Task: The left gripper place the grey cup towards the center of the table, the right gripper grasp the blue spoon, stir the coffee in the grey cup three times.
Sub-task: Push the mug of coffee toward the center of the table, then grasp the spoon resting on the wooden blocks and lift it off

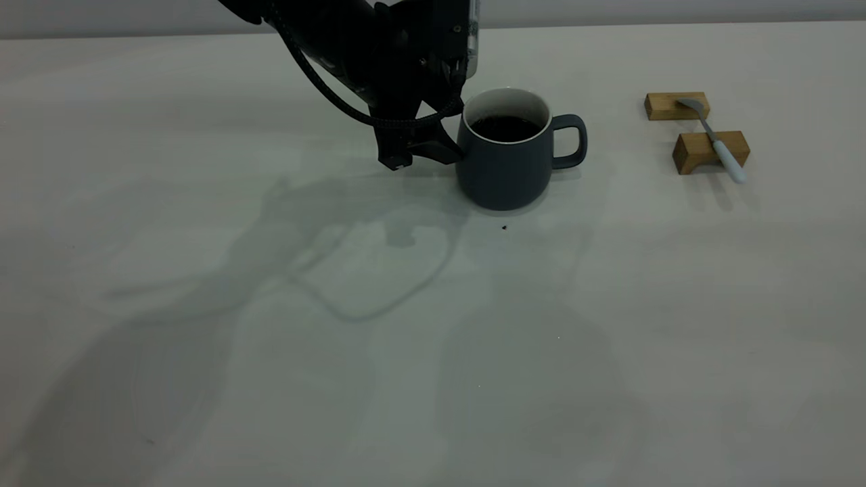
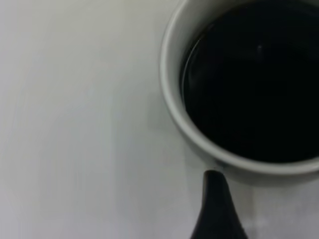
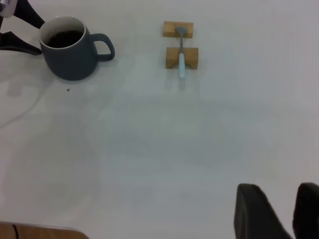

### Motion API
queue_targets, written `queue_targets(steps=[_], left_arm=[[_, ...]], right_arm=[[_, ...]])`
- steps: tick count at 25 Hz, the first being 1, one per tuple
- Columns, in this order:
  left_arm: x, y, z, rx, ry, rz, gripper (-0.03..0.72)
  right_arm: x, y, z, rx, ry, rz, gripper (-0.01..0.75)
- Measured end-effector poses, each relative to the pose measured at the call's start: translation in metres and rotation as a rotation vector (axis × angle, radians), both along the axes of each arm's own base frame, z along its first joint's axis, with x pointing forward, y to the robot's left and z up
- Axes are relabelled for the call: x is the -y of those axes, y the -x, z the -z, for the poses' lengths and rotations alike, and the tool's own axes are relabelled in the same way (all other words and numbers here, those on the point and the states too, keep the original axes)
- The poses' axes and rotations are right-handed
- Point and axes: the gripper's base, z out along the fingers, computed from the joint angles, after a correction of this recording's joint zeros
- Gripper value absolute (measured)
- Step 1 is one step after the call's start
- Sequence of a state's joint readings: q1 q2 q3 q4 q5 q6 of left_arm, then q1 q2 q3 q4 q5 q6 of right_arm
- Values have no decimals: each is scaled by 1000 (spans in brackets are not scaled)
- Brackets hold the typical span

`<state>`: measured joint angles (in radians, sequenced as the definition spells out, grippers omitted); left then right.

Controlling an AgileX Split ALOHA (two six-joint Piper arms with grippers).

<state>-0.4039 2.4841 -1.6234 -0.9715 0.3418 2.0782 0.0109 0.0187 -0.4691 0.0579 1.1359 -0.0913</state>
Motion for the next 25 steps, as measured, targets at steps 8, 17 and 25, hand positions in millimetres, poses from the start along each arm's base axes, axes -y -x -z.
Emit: queue_targets(steps=[8,17,25], left_arm=[[-43,-5,-89,-128,15,-203,585],[-86,71,-250,-484,-74,-662,585],[-121,148,-348,-416,83,-1049,585]], right_arm=[[0,0,0,0,-1,0,237],[0,0,0,0,-1,0,237],[0,0,0,0,-1,0,237]])
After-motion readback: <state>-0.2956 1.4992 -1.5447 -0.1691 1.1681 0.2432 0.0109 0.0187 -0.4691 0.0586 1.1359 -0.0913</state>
